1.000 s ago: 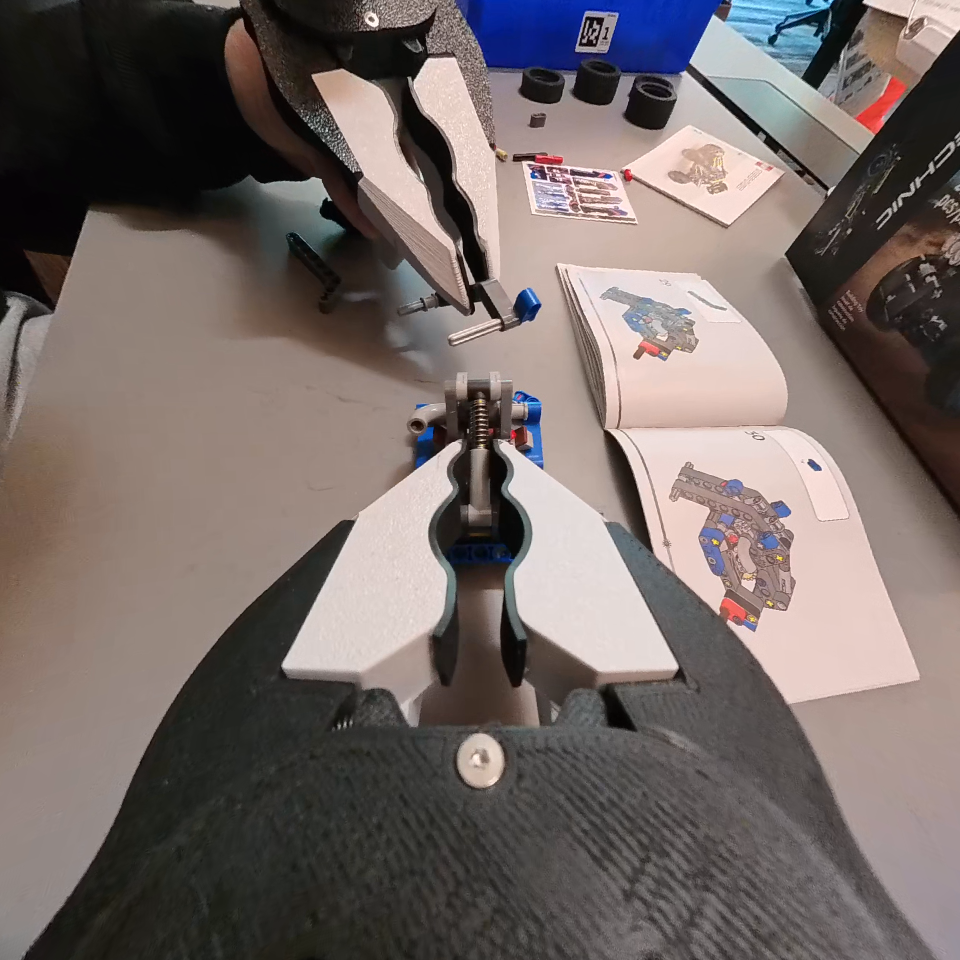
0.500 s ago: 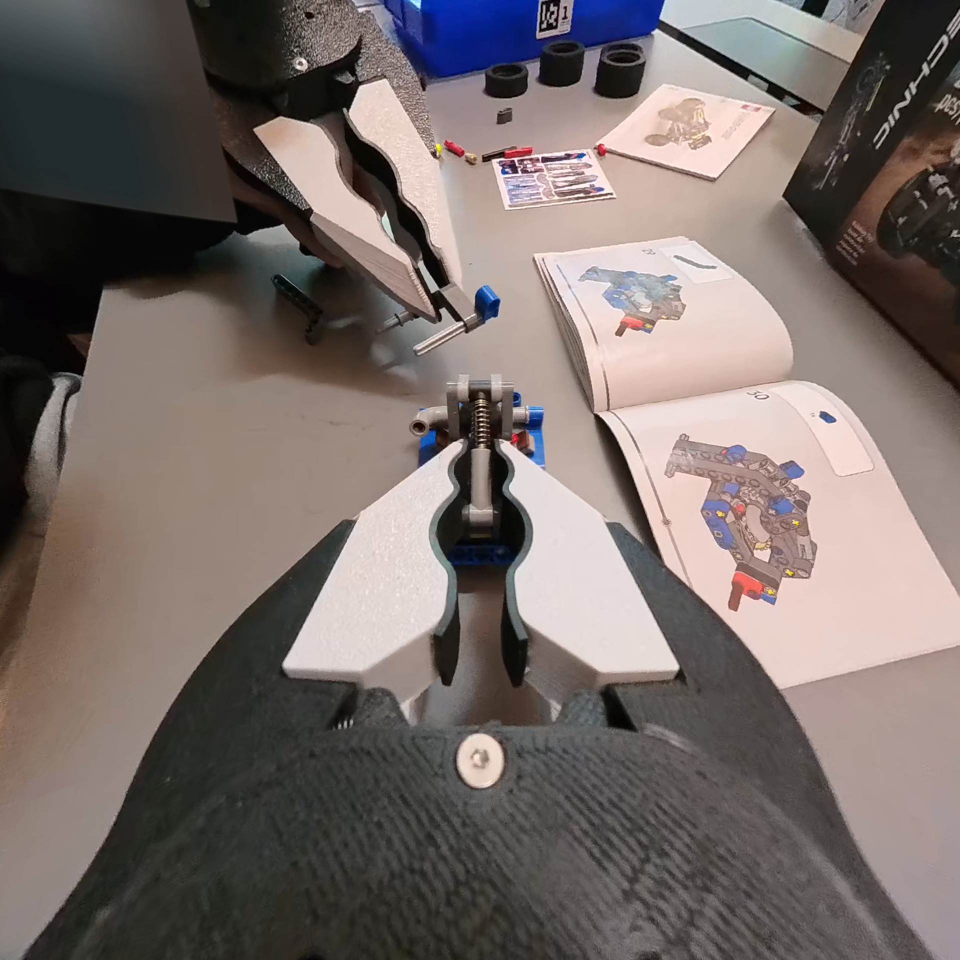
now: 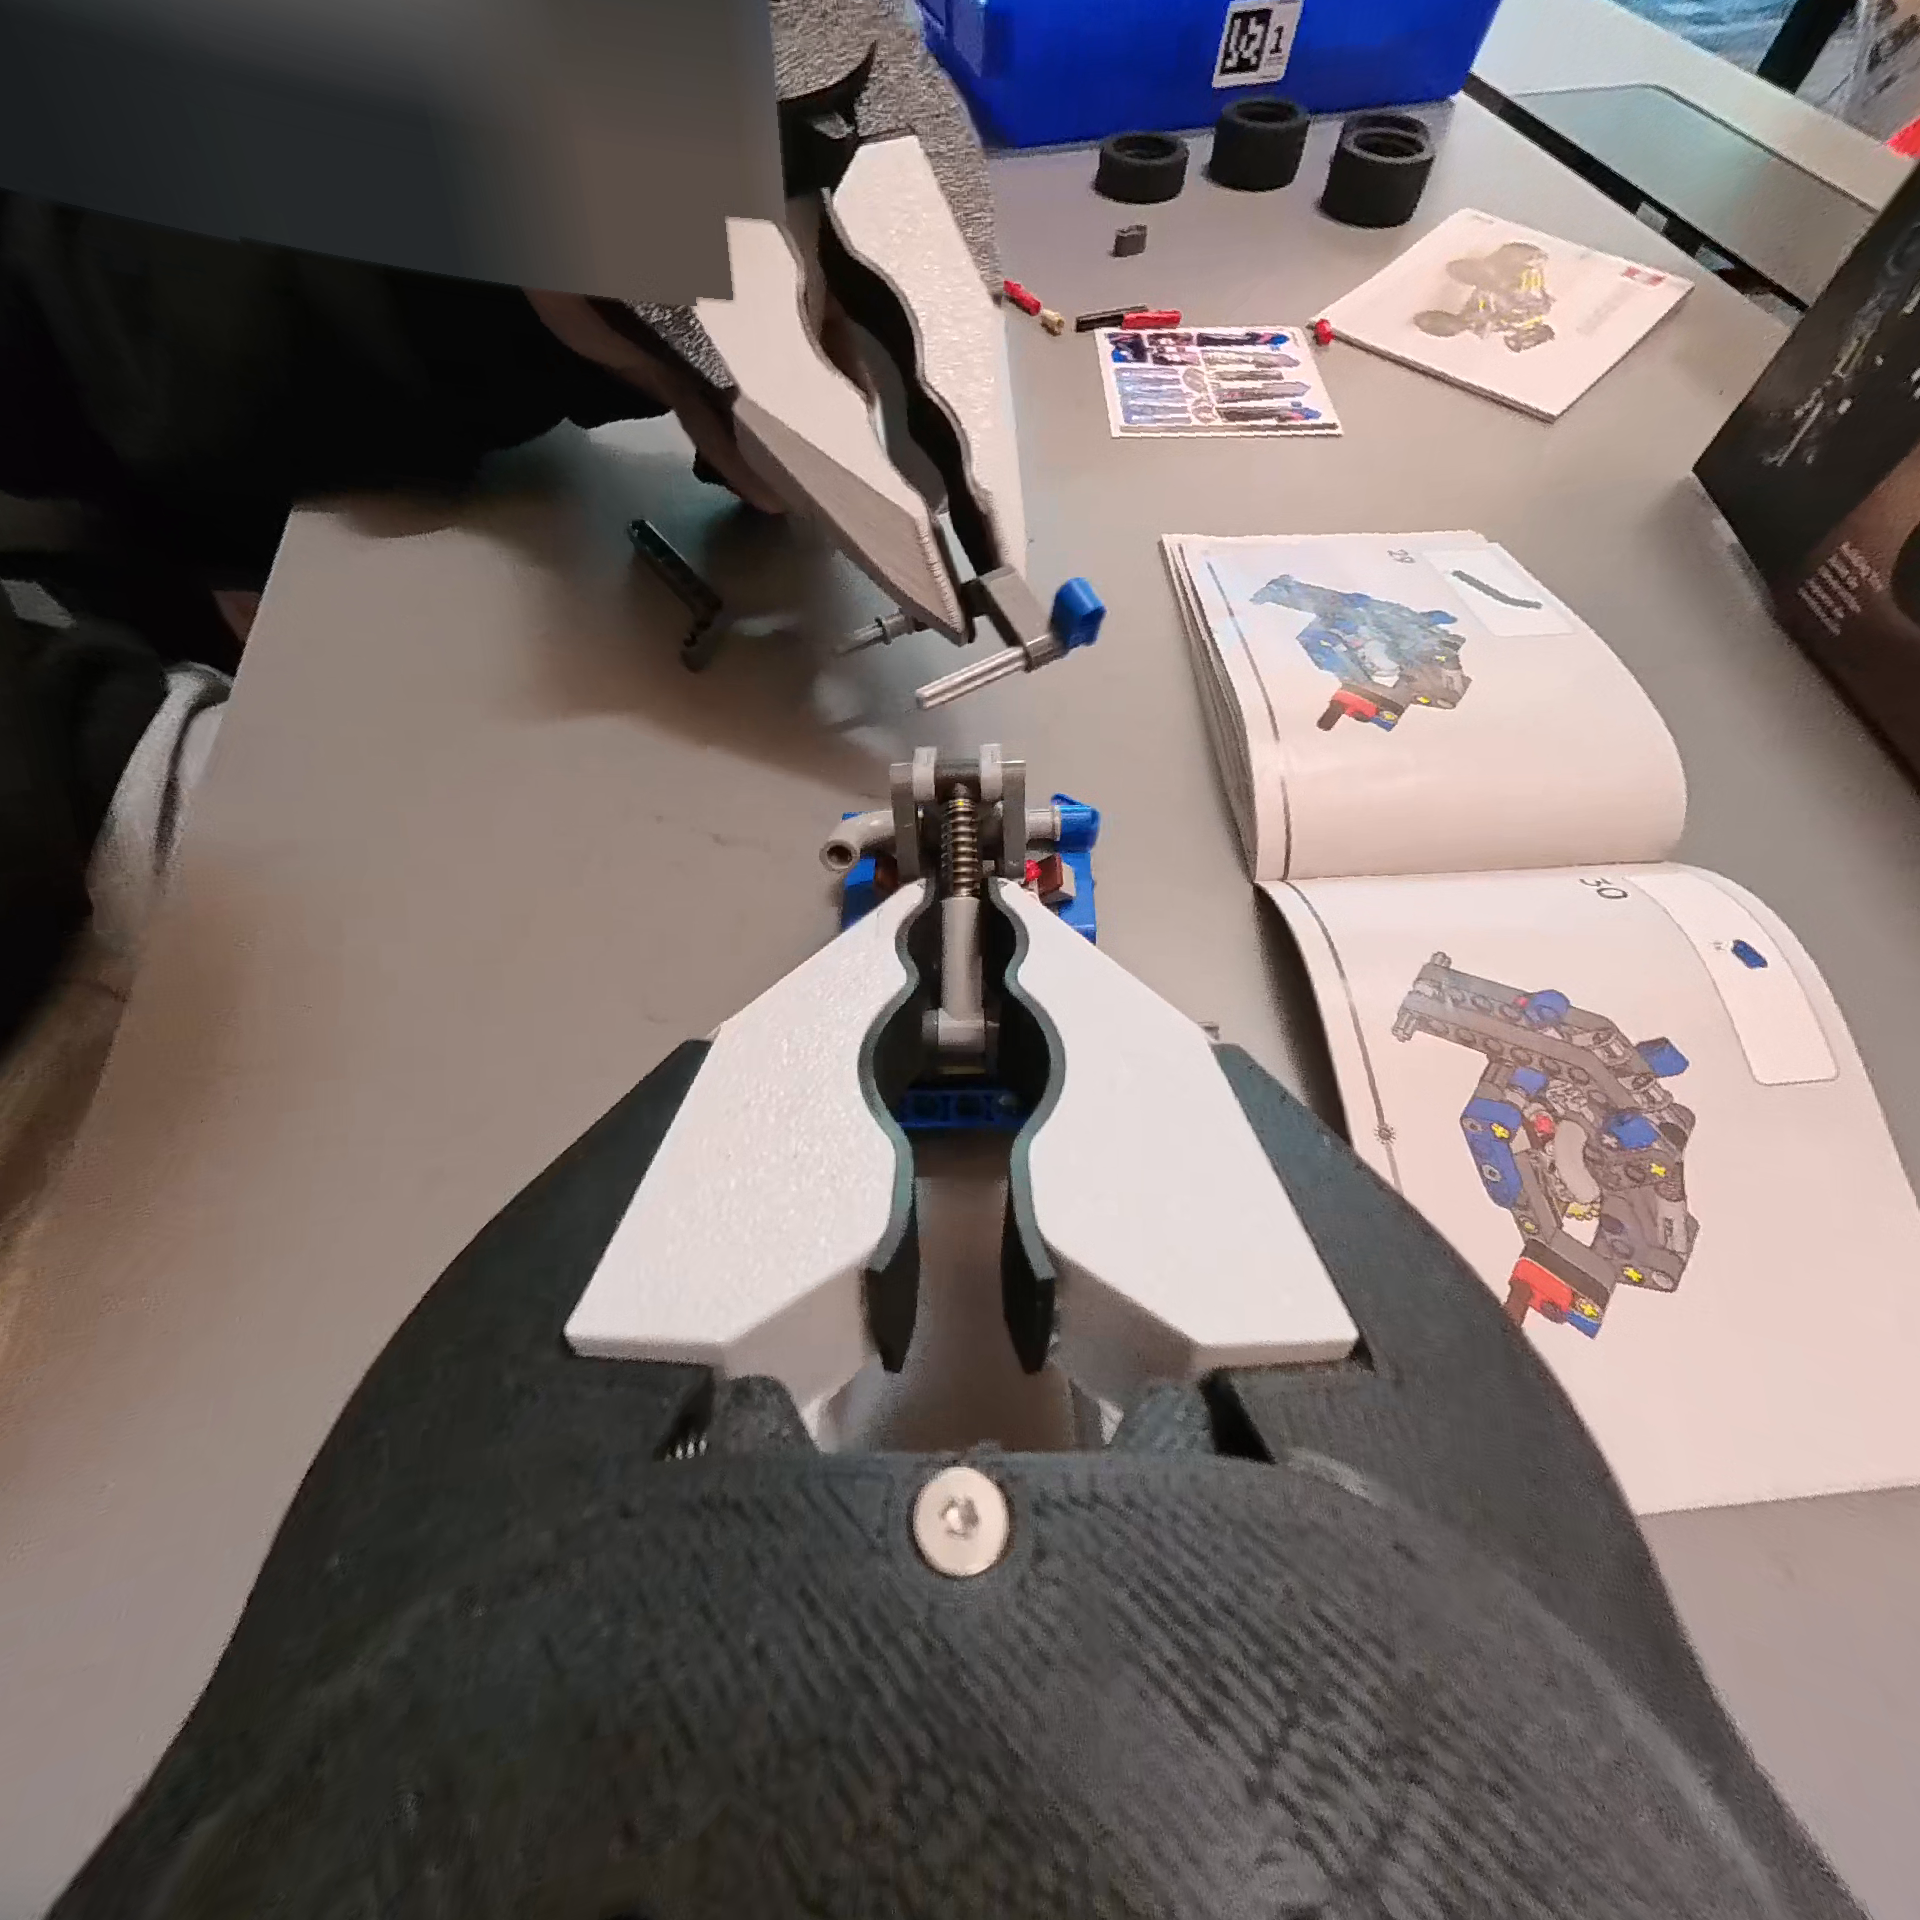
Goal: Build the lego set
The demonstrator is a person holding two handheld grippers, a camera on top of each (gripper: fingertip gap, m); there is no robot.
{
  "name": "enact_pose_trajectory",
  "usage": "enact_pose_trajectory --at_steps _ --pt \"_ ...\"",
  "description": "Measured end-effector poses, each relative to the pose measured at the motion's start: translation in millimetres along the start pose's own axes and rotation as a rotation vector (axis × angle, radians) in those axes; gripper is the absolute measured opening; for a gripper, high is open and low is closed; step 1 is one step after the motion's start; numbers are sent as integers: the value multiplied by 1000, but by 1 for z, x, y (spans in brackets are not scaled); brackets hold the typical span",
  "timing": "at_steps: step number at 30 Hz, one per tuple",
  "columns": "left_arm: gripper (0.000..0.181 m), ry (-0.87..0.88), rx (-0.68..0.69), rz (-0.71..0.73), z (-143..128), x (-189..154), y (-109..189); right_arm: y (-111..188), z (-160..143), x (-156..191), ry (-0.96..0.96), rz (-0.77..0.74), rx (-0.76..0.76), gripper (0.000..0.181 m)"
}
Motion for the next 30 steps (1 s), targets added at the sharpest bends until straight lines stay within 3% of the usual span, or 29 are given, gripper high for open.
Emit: enact_pose_trajectory --at_steps 30 --pt "5 -16 19 -8 -1 -2 -1 -5 1 3 21 -4 4 5"
Point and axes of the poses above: each gripper's, where its closed fingertips meet, y back along the fingers, z out of its top, x = y × z across the jaws, the point moved 5 cm from there along y, back along the fingers, and after that the axes turned 9 degrees about -y, right-handed, at the moved point
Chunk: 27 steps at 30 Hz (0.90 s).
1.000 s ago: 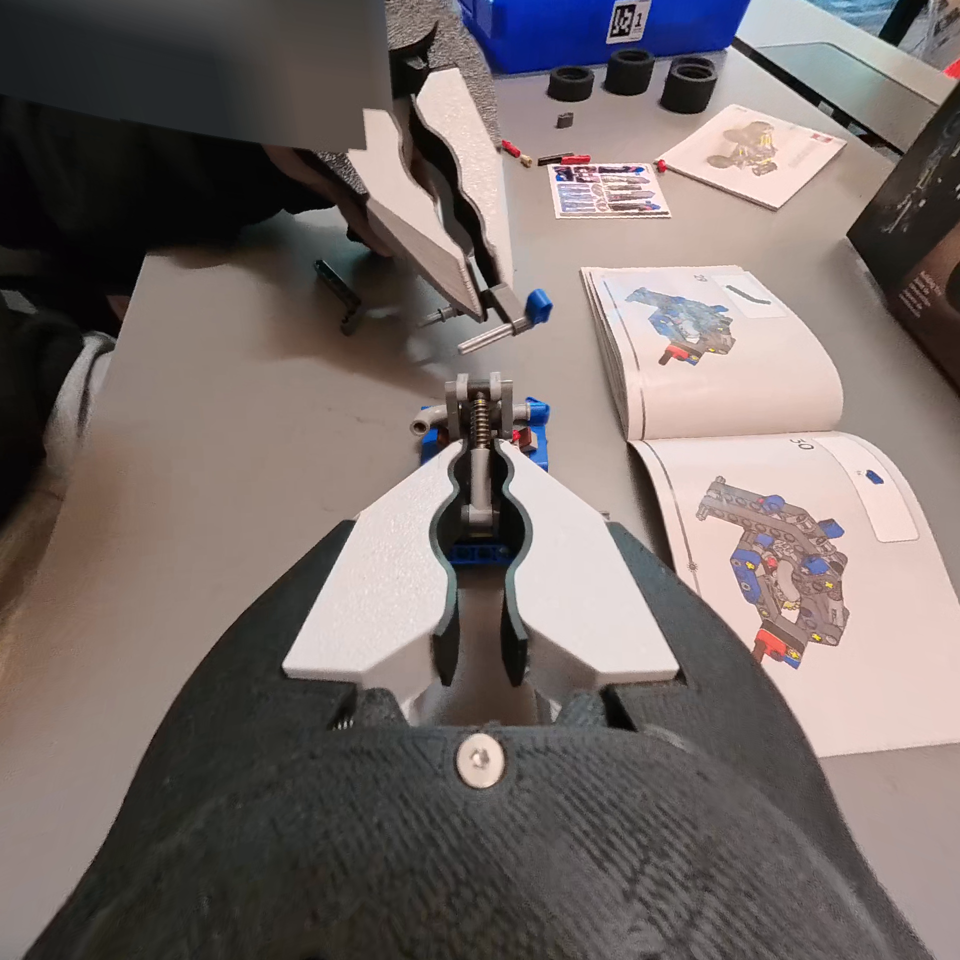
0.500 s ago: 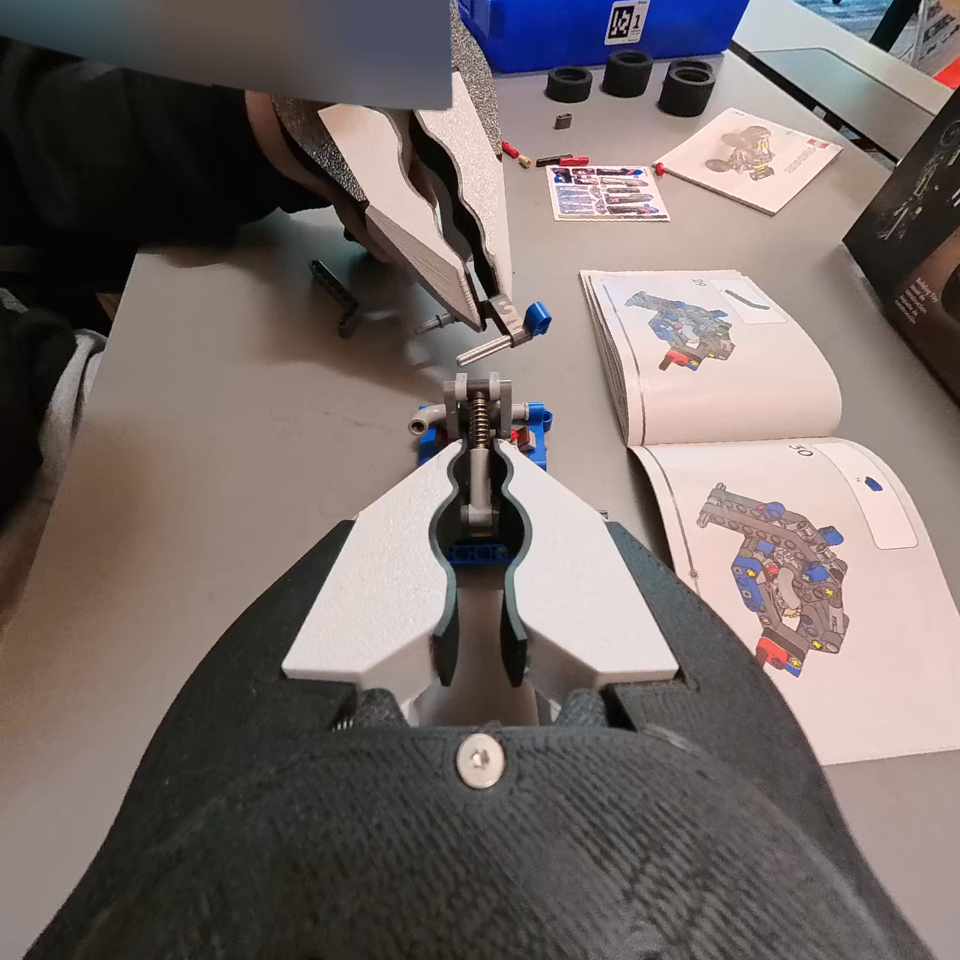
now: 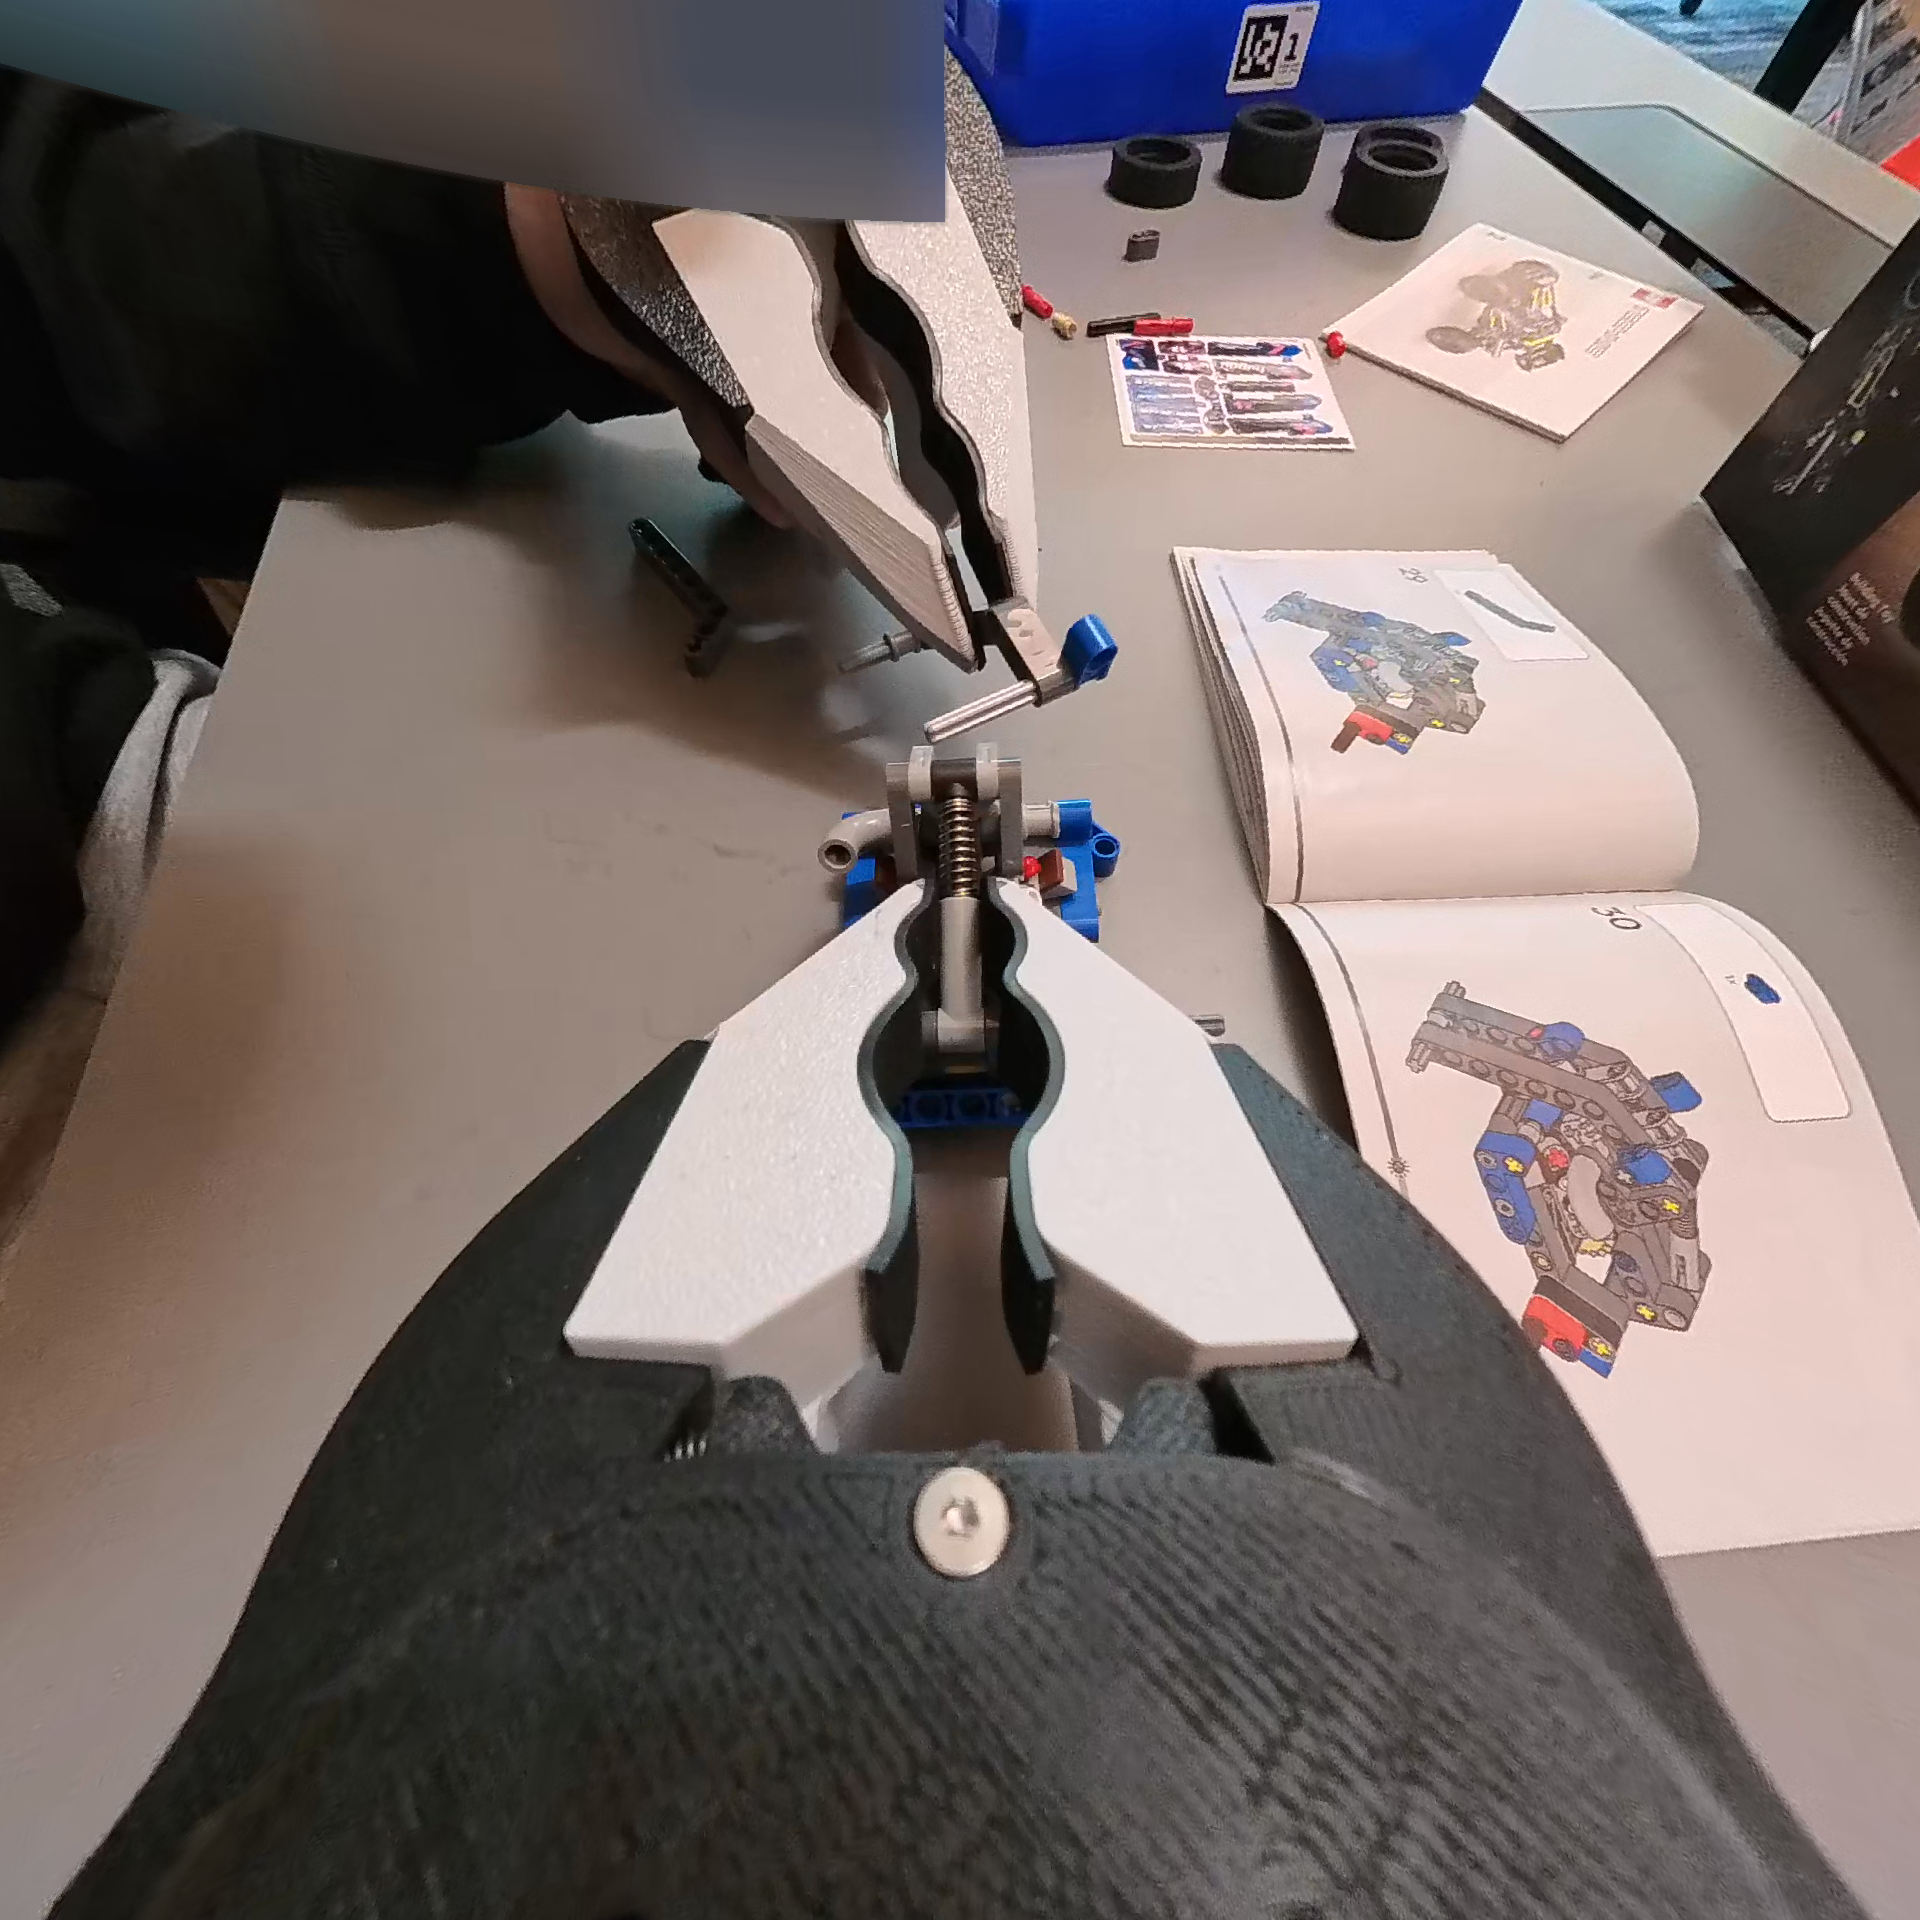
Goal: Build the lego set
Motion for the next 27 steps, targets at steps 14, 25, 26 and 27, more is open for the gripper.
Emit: enact_pose_trajectory --at_steps 14,25,26,27 --pt "5 0 2 0 0 0 0 1 1 -1 -71 26 -3 5" --pt "5 10 -17 -13 2 -1 0 8 5 -1 -224 139 -66 5" --pt "5 14 -22 -16 3 -2 0 9 6 -1 -241 150 -78 4" --pt "5 19 -27 -21 3 -2 0 10 7 -1 -256 160 -88 5"
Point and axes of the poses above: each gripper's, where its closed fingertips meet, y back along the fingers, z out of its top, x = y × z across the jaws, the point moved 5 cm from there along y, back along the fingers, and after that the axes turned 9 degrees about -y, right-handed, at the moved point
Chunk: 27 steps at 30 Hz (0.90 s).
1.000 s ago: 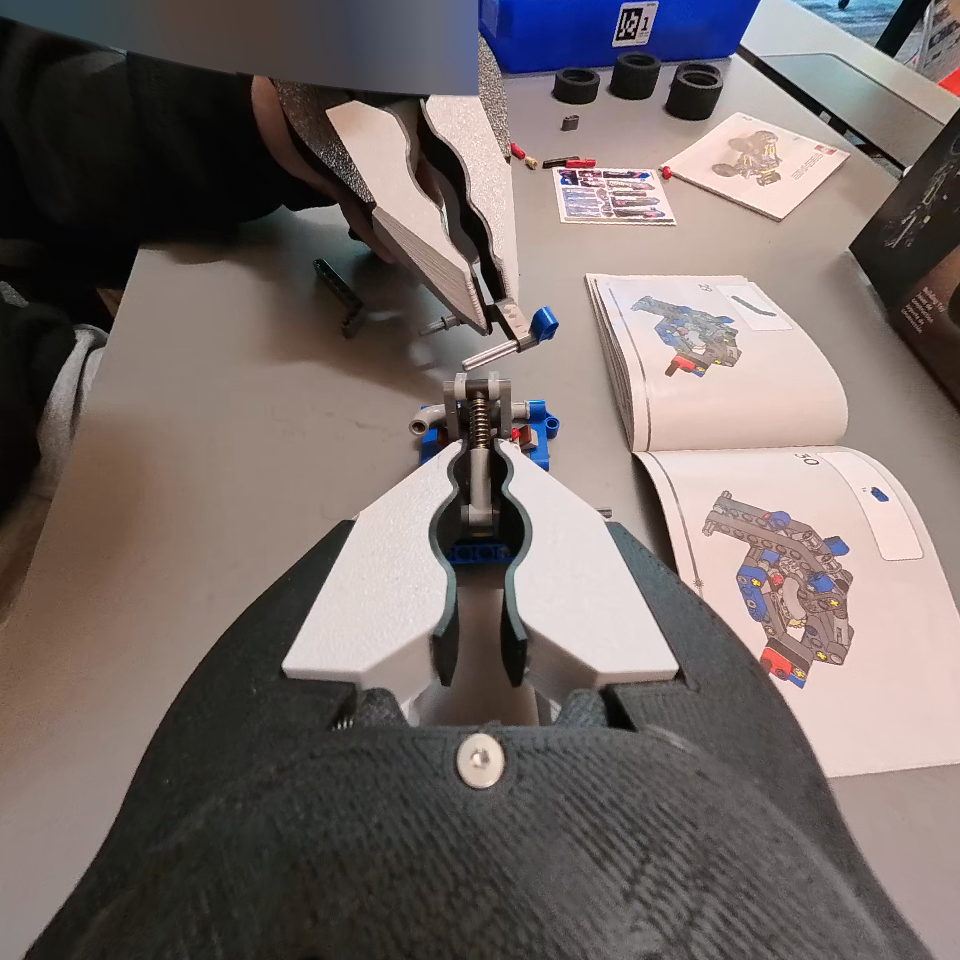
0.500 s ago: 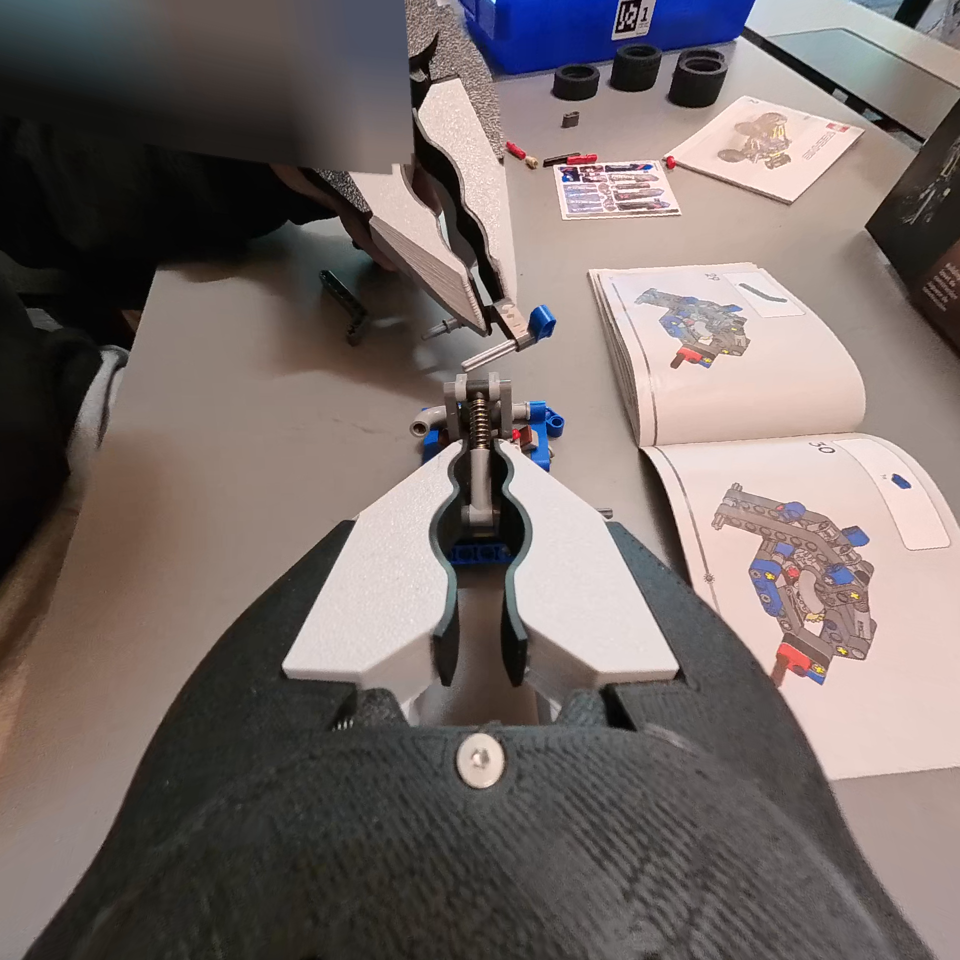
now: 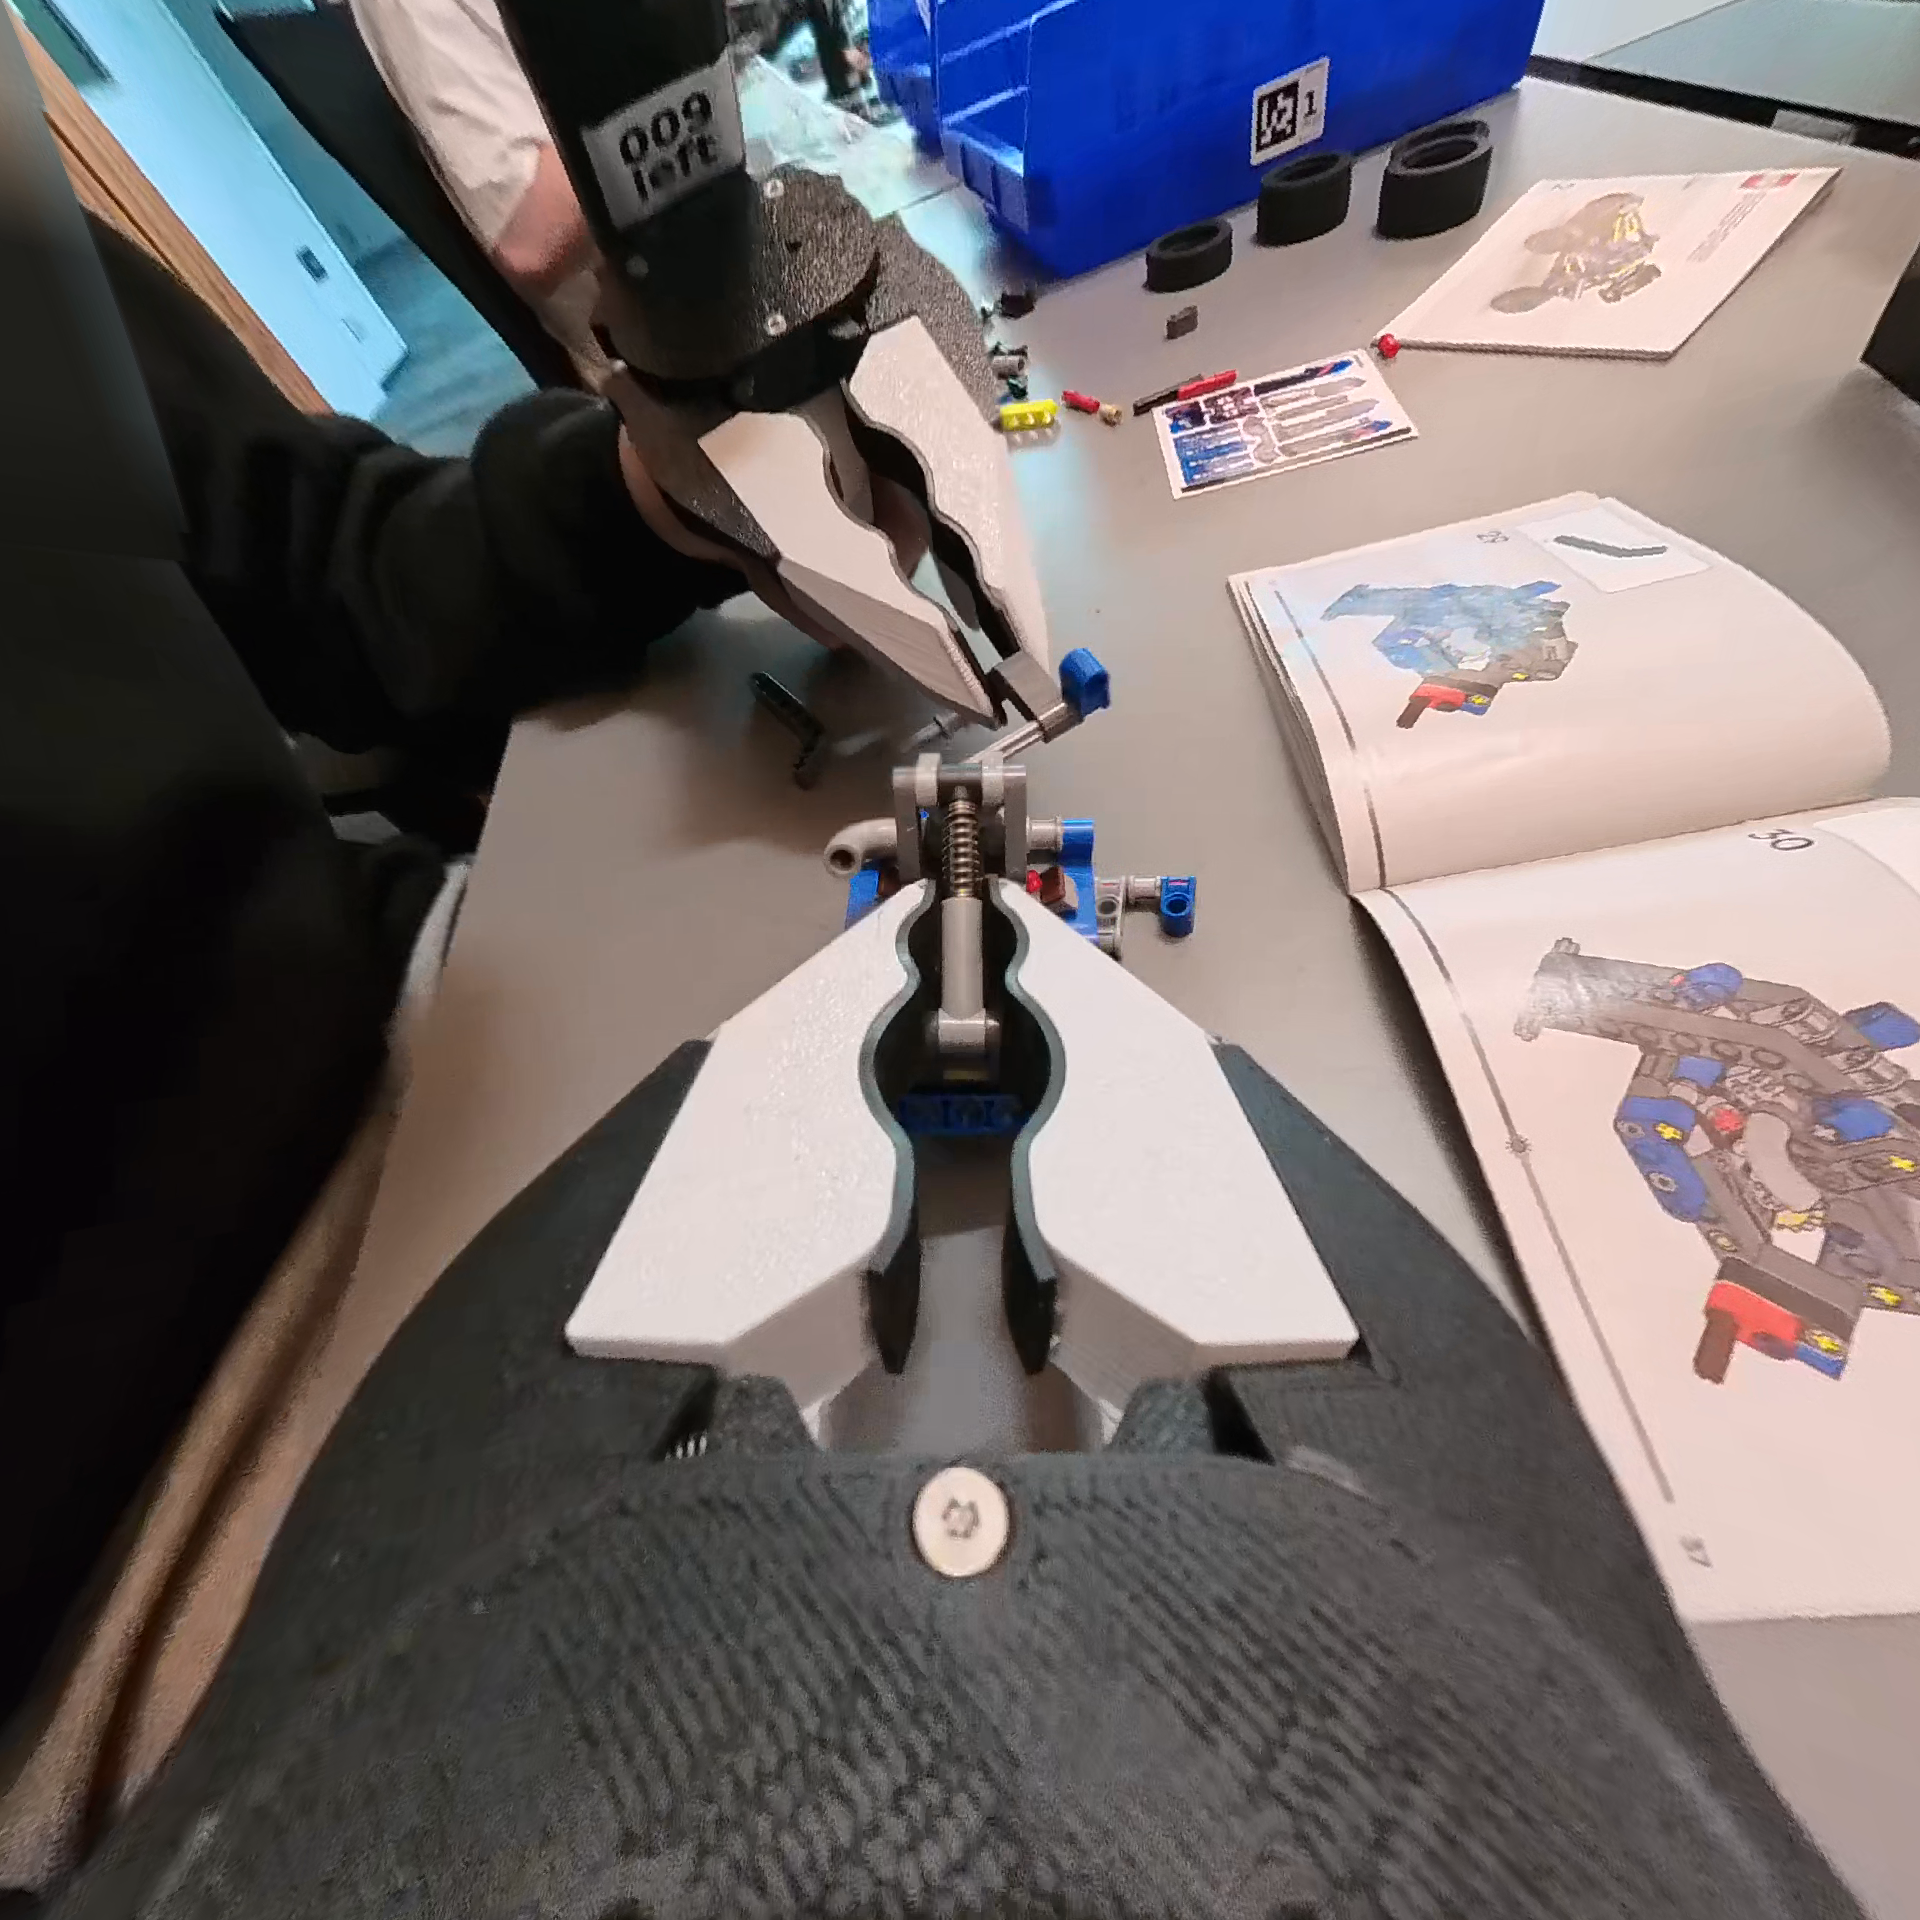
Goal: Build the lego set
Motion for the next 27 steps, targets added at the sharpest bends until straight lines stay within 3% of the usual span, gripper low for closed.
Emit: enact_pose_trajectory --at_steps 12,27 --pt "5 68 -56 -42 4 0 4 4 5 5 -98 118 -72 4" --pt "5 136 -82 -88 4 1 6 2 8 8 -126 160 -95 4"
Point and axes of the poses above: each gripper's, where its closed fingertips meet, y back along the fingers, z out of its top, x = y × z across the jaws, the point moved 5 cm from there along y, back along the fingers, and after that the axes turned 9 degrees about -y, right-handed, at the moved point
